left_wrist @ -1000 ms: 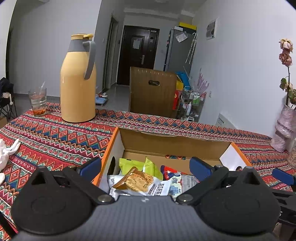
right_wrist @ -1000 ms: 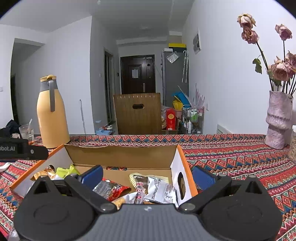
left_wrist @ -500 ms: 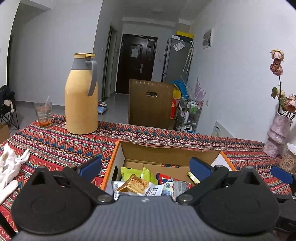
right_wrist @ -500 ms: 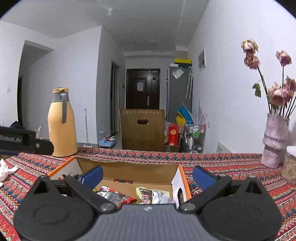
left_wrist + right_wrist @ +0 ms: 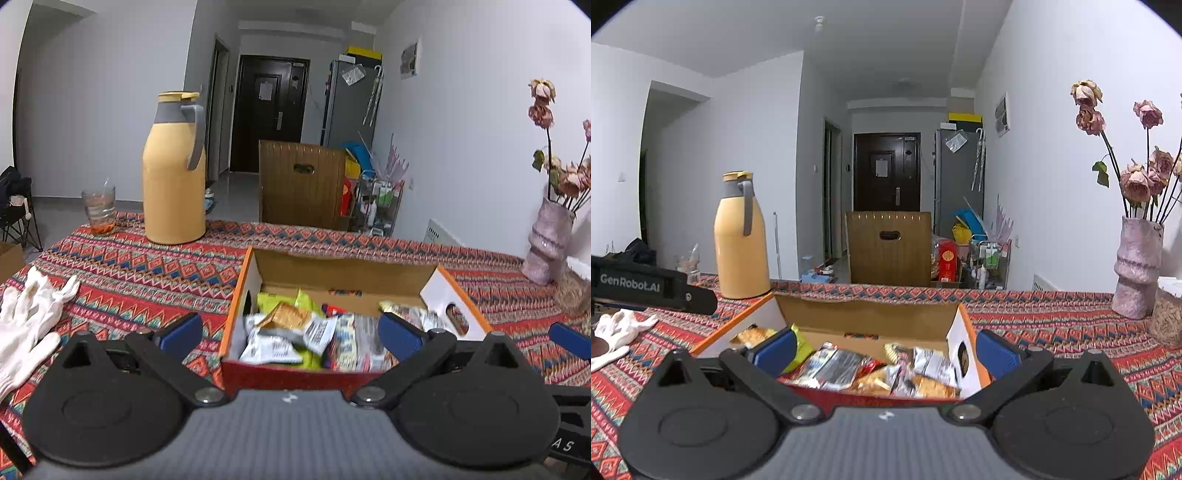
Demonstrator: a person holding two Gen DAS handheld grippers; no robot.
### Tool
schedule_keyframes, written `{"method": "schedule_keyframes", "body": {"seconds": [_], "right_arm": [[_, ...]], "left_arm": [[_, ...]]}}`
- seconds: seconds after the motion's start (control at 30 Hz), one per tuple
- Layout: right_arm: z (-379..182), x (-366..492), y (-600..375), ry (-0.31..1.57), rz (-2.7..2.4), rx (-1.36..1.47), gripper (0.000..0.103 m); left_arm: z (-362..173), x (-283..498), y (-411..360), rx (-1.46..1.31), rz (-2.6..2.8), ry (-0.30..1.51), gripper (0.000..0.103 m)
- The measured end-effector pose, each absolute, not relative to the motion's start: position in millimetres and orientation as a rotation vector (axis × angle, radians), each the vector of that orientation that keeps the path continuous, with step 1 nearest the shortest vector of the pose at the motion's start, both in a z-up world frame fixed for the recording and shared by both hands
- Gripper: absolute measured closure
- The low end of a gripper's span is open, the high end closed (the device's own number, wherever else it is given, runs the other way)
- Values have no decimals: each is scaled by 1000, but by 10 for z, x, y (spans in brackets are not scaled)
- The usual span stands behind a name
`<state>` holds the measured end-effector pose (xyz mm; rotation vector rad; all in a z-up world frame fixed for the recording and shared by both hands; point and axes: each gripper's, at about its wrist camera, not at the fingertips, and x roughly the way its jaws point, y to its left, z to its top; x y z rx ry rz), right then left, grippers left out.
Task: Organize snacks
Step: 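Move both grippers back over the loose packets on the table, then grasp a white snack packet with the right gripper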
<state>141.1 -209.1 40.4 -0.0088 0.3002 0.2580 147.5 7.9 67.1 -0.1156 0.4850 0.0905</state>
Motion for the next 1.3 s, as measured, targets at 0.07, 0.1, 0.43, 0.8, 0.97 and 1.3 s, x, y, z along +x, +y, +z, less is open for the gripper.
{"method": "schedule_keyframes", "body": {"seconds": [0.07,0.1,0.43,0.8,0.97,1.3], "right_arm": [[371,1328,-2083,311,261,-11,0],[356,1293,-2081,316,262,-11,0],[152,1021,-2086,386,252,-14,0],[-91,809,-2197,468,222,4,0],[-199,749,-2250,498,208,20,0],[-320,687,-2342,484,150,37,0]], "left_arm": [[636,1410,105,-113,94,496,0],[611,1370,120,-112,95,501,0],[333,1060,234,-99,110,562,0],[-48,922,290,-114,100,608,0],[-183,949,313,-126,103,603,0],[-248,929,332,-145,79,582,0]]}}
